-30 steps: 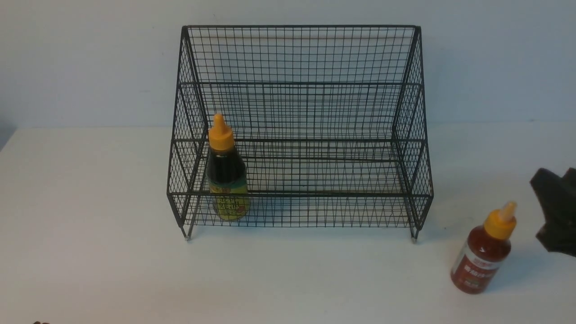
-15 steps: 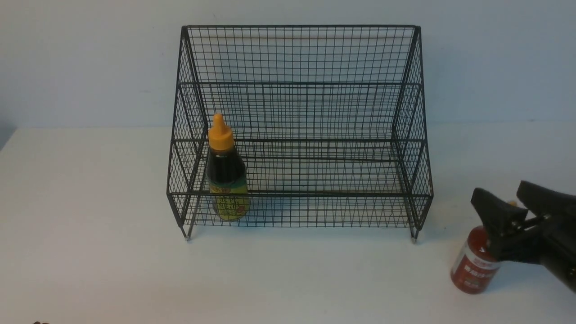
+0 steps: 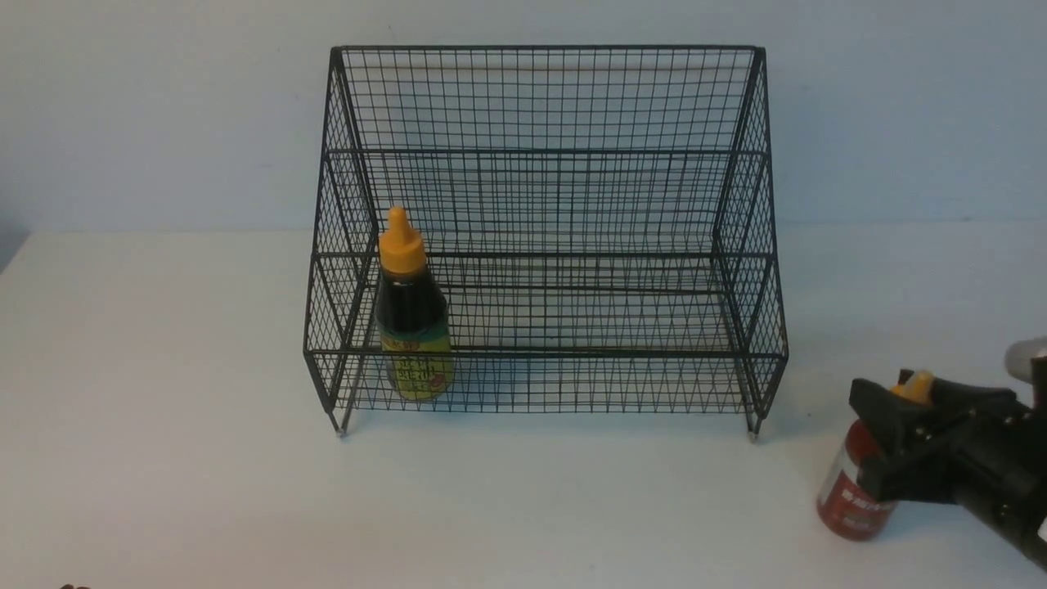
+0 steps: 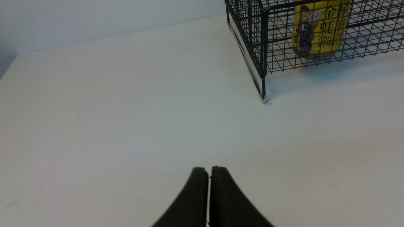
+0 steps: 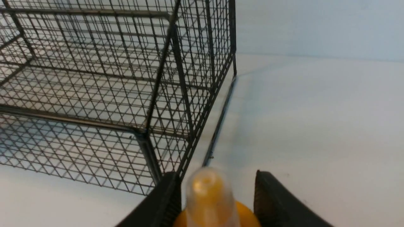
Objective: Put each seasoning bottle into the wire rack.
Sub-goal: Use the right arm to grab the condiment bottle closest to it, then use the right arm to put the condiment bottle back on the shelf
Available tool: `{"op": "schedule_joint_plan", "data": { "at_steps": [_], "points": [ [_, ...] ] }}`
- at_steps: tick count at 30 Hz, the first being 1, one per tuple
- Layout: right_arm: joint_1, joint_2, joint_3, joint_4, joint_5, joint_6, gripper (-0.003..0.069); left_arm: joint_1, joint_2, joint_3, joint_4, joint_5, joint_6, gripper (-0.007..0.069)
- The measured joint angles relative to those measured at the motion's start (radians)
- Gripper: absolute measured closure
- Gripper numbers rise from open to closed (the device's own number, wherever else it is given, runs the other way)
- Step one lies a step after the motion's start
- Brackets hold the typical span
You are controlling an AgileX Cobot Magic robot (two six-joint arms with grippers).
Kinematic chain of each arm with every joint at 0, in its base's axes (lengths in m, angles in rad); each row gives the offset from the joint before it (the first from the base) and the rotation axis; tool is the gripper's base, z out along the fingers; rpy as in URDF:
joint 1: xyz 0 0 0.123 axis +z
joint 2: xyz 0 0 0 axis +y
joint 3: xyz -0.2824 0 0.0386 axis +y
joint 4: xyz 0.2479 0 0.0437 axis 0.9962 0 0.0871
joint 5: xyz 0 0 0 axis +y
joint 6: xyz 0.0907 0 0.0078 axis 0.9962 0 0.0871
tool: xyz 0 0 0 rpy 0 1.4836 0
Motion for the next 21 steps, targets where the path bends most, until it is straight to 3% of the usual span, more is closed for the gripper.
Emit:
{"op": "schedule_joint_plan", "data": {
  "at_steps": [11,21],
  "points": [
    [0.017,-0.305,-0.176,-0.097,0.255,0.095,0.0377,0.0,0.0,0.0,-0.002,0.0,0.0,0.0629],
    [0.205,-0.094,-0.484,-0.17,0.288,0.148,0.0377,0.0,0.0,0.0,-0.002,0.0,0.0,0.0629]
  ]
}}
